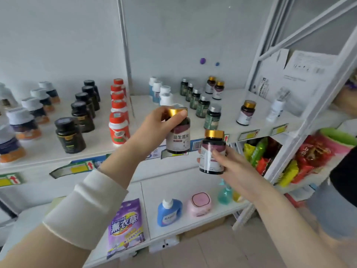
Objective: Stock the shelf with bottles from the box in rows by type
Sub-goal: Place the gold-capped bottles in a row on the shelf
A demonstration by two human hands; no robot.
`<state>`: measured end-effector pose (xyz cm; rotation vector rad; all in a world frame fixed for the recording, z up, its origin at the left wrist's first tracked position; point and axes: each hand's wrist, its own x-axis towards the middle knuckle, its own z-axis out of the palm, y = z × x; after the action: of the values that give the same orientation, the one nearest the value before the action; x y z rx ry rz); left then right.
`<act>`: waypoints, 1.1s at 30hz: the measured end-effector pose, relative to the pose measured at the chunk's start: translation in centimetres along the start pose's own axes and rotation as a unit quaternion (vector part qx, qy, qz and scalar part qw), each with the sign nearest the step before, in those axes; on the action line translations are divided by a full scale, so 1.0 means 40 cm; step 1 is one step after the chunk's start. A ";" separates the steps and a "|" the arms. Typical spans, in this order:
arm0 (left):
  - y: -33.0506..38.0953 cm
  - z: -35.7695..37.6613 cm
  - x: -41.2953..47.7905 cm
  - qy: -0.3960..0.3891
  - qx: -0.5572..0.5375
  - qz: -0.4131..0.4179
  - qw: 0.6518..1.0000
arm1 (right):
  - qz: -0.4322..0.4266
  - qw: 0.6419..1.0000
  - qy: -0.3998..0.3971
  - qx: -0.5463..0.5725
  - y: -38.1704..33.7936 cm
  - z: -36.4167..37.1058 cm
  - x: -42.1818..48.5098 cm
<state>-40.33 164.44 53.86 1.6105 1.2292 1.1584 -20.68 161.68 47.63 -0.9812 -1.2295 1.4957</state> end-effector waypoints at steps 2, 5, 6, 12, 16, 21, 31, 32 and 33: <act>0.023 0.049 0.091 -0.018 0.015 0.017 1.000 | -0.024 1.000 0.016 -0.003 -0.046 -0.079 0.055; 0.050 0.116 0.243 -0.045 0.033 0.053 0.997 | -0.051 0.998 0.030 -0.002 -0.129 -0.189 0.144; 0.060 0.136 0.295 -0.051 0.037 0.061 0.996 | -0.056 0.998 0.033 0.007 -0.158 -0.223 0.176; 0.086 0.253 0.582 -0.071 0.098 0.074 0.990 | -0.051 0.996 0.064 -0.027 -0.294 -0.390 0.366; 0.067 0.324 0.748 -0.065 0.151 0.045 0.985 | -0.029 0.989 0.083 -0.120 -0.338 -0.490 0.483; 0.020 0.408 0.889 -0.049 0.250 0.015 0.967 | 0.020 0.966 0.029 -0.257 -0.344 -0.597 0.626; -0.024 0.487 0.989 -0.064 0.354 -0.064 0.931 | 0.066 0.902 -0.139 -0.404 -0.306 -0.670 0.777; -0.026 0.490 0.994 -0.065 0.358 -0.070 0.929 | 0.064 0.899 -0.149 -0.407 -0.303 -0.672 0.784; -0.027 0.494 0.996 -0.067 0.361 -0.073 0.927 | 0.064 0.898 -0.158 -0.407 -0.299 -0.673 0.789</act>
<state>-17.10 202.35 55.34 2.0267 1.7721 0.4939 -0.68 199.41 53.99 -1.4006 -2.1559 1.2606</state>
